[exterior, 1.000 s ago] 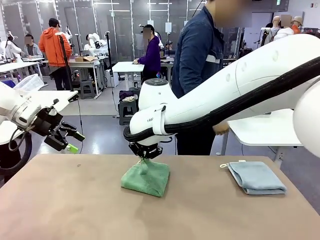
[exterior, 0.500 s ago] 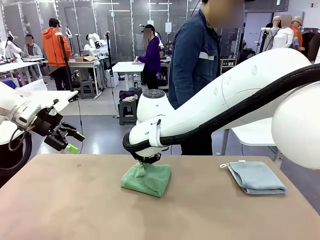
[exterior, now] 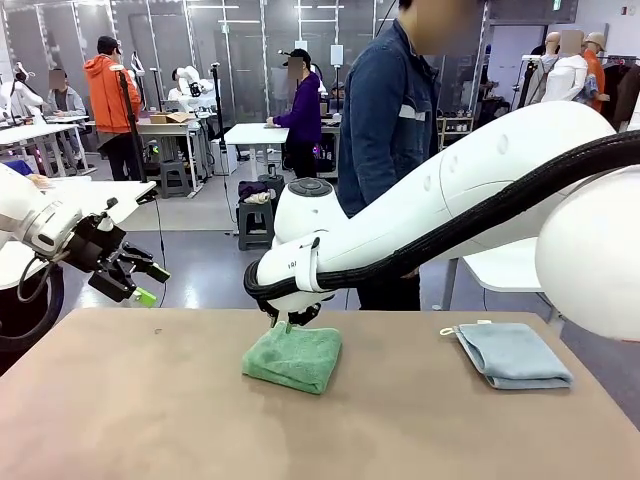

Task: Fold the towels and place them in the basket.
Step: When a person lays out a Towel with hook on the table, fold it in half twice.

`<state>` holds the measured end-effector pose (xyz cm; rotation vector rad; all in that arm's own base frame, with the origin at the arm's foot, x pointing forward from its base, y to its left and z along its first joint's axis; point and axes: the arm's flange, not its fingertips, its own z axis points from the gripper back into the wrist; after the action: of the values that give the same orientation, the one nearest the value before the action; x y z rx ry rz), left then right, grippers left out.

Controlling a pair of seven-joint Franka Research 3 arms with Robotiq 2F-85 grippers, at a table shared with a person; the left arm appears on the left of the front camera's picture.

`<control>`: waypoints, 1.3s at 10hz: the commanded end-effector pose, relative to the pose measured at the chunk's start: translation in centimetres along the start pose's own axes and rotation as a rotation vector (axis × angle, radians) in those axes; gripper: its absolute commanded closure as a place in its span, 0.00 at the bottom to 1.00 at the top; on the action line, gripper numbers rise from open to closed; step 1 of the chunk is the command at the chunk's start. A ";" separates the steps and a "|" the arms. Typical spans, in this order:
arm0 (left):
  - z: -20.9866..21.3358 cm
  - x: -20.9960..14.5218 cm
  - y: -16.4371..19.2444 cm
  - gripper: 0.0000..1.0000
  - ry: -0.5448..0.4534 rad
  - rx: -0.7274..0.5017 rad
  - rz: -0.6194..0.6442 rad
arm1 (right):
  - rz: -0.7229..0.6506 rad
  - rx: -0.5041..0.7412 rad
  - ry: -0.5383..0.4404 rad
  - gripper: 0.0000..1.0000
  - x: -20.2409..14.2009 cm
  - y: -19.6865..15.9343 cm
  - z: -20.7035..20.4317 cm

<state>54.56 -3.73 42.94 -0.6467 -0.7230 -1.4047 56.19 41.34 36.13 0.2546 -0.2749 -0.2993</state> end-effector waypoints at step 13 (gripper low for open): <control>0.0 0.0 0.0 0.00 0.003 -0.001 0.003 | 0.003 0.145 0.197 0.37 0.3 -15.0 0.2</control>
<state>54.56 -3.71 42.94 -0.6466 -0.7230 -1.4043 52.37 27.85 32.19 0.4199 -0.1263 -0.2659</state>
